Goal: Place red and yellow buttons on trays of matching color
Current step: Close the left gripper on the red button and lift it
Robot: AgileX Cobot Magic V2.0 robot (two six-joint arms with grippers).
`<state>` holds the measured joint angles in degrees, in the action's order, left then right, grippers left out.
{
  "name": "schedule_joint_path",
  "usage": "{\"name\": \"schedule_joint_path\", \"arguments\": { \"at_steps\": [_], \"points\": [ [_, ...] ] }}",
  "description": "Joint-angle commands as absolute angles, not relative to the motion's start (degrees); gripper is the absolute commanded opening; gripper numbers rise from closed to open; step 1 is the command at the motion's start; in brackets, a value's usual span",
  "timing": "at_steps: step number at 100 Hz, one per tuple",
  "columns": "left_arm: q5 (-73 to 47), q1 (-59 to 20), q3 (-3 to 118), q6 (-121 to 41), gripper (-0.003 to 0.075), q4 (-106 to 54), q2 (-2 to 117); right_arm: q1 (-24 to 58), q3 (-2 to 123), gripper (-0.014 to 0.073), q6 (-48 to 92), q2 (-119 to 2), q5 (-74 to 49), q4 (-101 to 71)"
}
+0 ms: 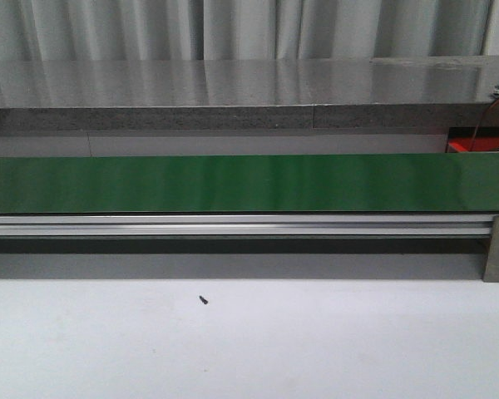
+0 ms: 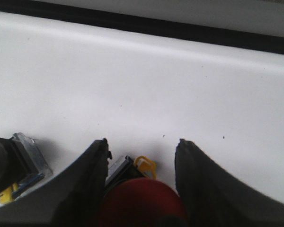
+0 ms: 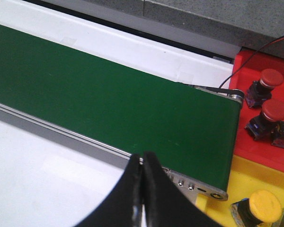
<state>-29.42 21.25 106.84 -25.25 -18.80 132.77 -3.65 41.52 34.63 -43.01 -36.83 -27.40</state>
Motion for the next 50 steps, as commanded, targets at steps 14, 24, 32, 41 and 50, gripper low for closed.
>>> {"name": "schedule_joint_path", "arguments": {
  "at_steps": [14,24,32,41,50],
  "points": [
    [-26.9,22.4,108.9,-24.8,0.0107,-18.8,129.1,-4.0,42.8,-0.0068,34.8,-42.7,-33.1,-28.6],
    [-27.5,22.5,108.9,-24.8,0.0067,-18.8,129.0,-4.0,42.8,-0.0068,34.8,-42.7,-33.1,-28.6],
    [-28.8,22.5,108.9,-24.8,0.0061,-18.9,128.0,-4.0,42.8,-0.0068,34.8,-42.7,-33.1,-28.6],
    [-30.7,22.4,108.9,-24.8,0.0061,-20.7,126.2,-4.0,42.8,-0.0068,34.8,-42.7,-33.1,-28.6],
    [-33.2,22.4,108.9,-24.8,0.0061,-22.8,123.6,-4.0,42.8,-0.0068,34.8,-42.7,-33.1,-28.6]
  ]
}}
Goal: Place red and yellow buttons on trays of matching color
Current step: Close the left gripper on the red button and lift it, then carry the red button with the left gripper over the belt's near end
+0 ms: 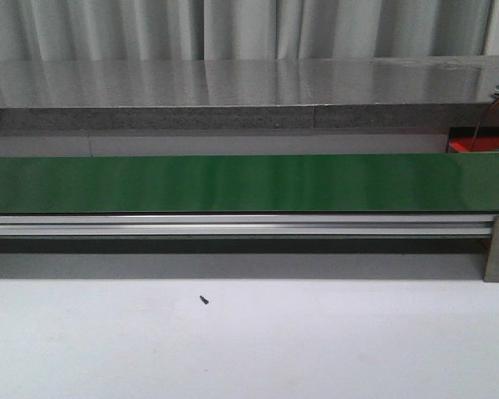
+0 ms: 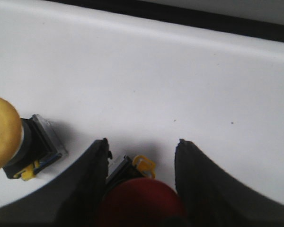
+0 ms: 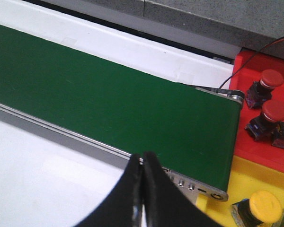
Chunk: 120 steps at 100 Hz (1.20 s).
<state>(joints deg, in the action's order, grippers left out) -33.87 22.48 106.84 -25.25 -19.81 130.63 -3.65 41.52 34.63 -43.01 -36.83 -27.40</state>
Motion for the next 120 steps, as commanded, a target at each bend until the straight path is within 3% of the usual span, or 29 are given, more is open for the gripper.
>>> {"name": "schedule_joint_path", "arguments": {
  "at_steps": [1,57,120],
  "points": [
    [-33.7,22.4,108.9,-24.8,0.0061,-23.1,123.3,-4.0,42.8,-0.0068,34.8,-42.7,-33.1,-28.6],
    [-53.7,20.1,107.9,-25.7,0.0061,-29.2,108.6,-4.0,42.8,-0.0068,34.8,-42.7,-33.1,-28.6],
    [-55.5,13.2,95.7,-26.0,0.0061,-28.7,104.8,-4.0,42.8,-0.0068,34.8,-42.7,-33.1,-28.6]
  ]
}}
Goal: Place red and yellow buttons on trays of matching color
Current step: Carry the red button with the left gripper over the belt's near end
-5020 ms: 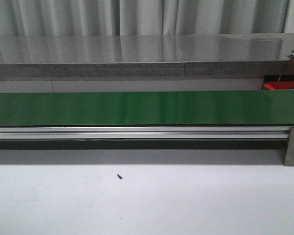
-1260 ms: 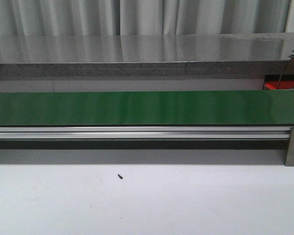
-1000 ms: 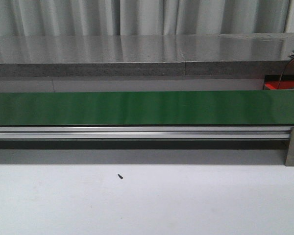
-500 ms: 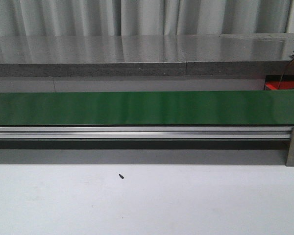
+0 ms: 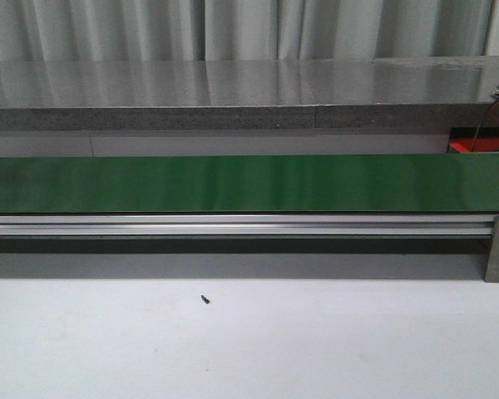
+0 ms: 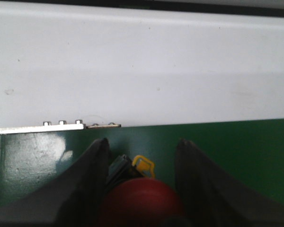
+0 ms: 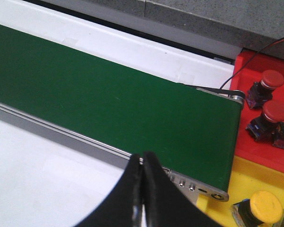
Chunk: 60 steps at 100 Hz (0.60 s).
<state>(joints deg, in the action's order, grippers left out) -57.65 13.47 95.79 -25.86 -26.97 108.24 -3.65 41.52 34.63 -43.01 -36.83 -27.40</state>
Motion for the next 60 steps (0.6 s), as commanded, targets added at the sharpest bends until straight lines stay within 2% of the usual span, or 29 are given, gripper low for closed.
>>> {"name": "schedule_joint_path", "arguments": {
  "at_steps": [1,60],
  "points": [
    [-55.3,13.2,95.5,-26.0,0.0061,-28.5,104.8,-4.0,42.8,-0.0068,34.8,-42.7,-33.1,-28.6],
    [-51.6,13.6,93.2,-26.0,0.0061,-22.2,105.0,-4.0,42.8,-0.0068,34.8,-42.7,-33.1,-28.6]
  ]
}}
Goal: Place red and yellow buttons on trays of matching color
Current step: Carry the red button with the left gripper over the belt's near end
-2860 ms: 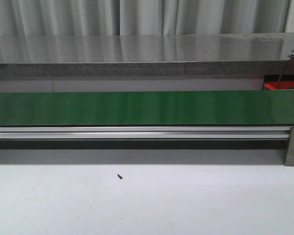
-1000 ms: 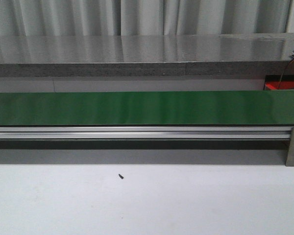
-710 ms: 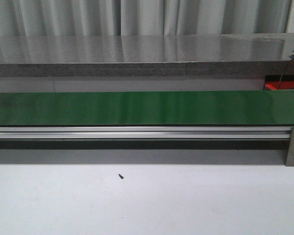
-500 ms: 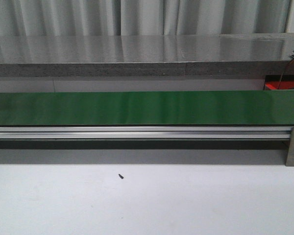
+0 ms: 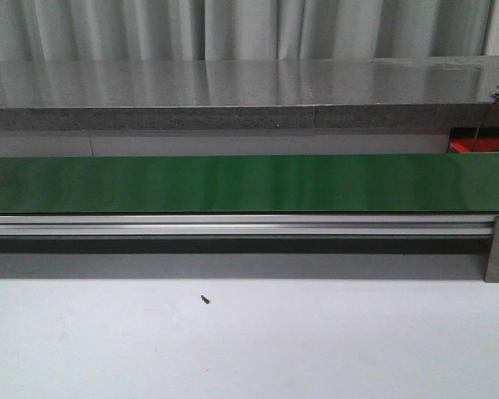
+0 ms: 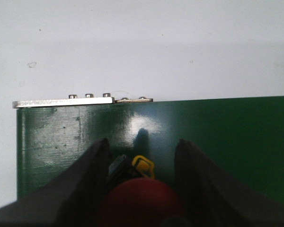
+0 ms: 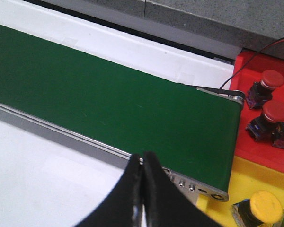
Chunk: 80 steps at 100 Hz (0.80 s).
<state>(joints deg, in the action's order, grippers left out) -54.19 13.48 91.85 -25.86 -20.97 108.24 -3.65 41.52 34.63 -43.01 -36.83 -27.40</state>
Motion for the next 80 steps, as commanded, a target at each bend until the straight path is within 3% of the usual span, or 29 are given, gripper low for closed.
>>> {"name": "schedule_joint_path", "arguments": {
  "at_steps": [1,80],
  "points": [
    [-51.6,13.6,93.2,-26.0,0.0061,-22.2,105.0,-4.0,42.8,-0.0068,34.8,-42.7,-33.1,-28.6],
    [-50.6,15.2,93.2,-25.9,0.0061,-22.2,105.0,-4.0,42.8,-0.0068,34.8,-42.7,-33.1,-28.6]
  ]
}}
